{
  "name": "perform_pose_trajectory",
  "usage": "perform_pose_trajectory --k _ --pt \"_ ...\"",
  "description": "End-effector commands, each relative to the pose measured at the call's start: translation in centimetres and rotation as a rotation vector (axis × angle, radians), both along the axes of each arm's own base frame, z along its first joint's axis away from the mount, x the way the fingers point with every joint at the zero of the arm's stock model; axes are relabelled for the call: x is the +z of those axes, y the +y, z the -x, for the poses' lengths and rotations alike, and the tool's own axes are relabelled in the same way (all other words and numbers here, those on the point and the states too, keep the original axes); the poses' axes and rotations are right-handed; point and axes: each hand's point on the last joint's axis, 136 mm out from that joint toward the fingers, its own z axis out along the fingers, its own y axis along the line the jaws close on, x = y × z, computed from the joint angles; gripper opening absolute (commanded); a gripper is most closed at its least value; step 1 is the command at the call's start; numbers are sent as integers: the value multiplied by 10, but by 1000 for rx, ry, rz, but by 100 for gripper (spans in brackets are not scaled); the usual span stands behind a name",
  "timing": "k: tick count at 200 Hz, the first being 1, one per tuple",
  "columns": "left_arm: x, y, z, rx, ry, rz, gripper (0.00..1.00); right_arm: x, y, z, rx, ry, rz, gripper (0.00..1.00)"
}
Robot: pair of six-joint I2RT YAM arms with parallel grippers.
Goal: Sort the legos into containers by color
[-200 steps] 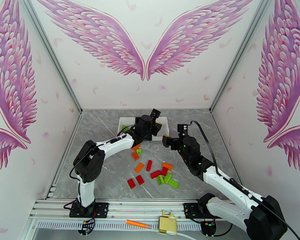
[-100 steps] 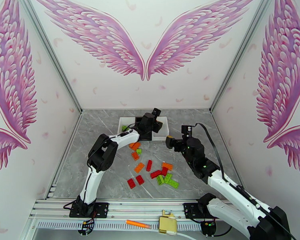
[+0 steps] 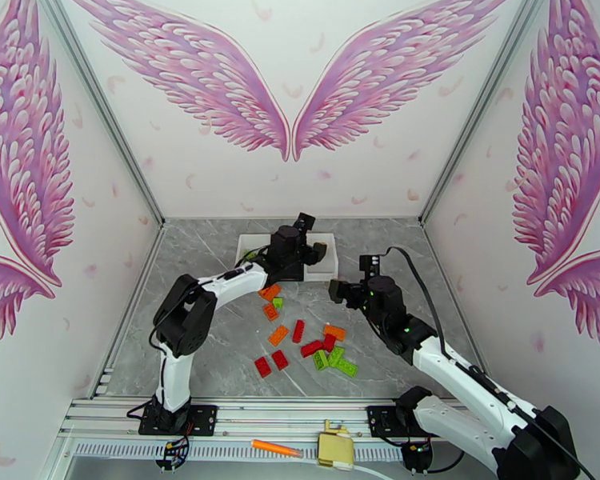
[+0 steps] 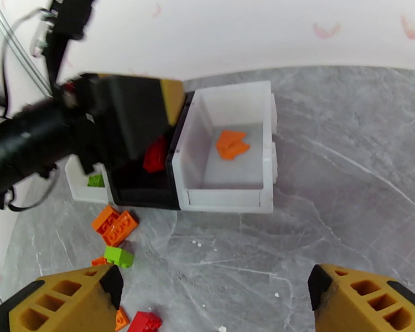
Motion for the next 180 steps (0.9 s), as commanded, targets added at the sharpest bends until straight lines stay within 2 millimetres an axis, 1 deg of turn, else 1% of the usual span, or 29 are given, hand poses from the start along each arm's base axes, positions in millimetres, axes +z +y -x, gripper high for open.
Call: perform_pose_trajectory --k 1,4,5,7,11,22,23,35,47,52,55,71,85,97,105,121,147,164,180 --pt "51 20 24 3 -101 47 80 -5 9 4 33 85 -22 94" --pt "56 23 27 6 -111 49 81 -7 10 4 36 97 -21 94" --pt "50 25 29 6 -102 39 82 -8 10 4 37 101 -21 94" --pt "46 27 31 7 -96 31 82 -9 11 4 38 108 -21 94" --pt "48 33 36 13 -101 27 84 -12 13 5 43 123 -19 94" --pt "46 46 47 29 -99 11 89 -21 16 8 53 166 -3 94" --pt "48 47 48 33 -103 13 90 -22 16 8 53 169 -2 94" --pt "48 61 61 40 -109 1 93 -35 14 12 30 243 21 94" --pt "45 70 76 24 -122 -18 97 -48 8 18 -20 336 26 94" --pt "48 74 82 18 -133 -21 98 -53 9 21 -29 371 26 94" --pt "46 77 86 12 -131 -26 99 -56 9 23 -37 392 24 94" --pt "44 88 105 -22 -142 -46 99 -69 4 33 -117 481 32 93" --pt "41 93 123 -76 -164 -79 99 -80 0 42 -190 546 36 93" --pt "38 99 137 -115 -177 -108 99 -89 4 48 -214 593 29 93" --pt "33 102 145 -135 -179 -128 99 -95 7 52 -228 612 27 93" --pt "28 103 162 -209 -189 -151 99 -106 14 58 -252 649 20 92" --pt "27 98 190 -336 -189 -150 99 -121 24 63 -270 688 28 92" --pt "23 97 199 -386 -183 -164 99 -131 31 64 -266 709 46 92" --pt "18 96 199 -392 -181 -177 99 -140 35 66 -268 728 65 92"
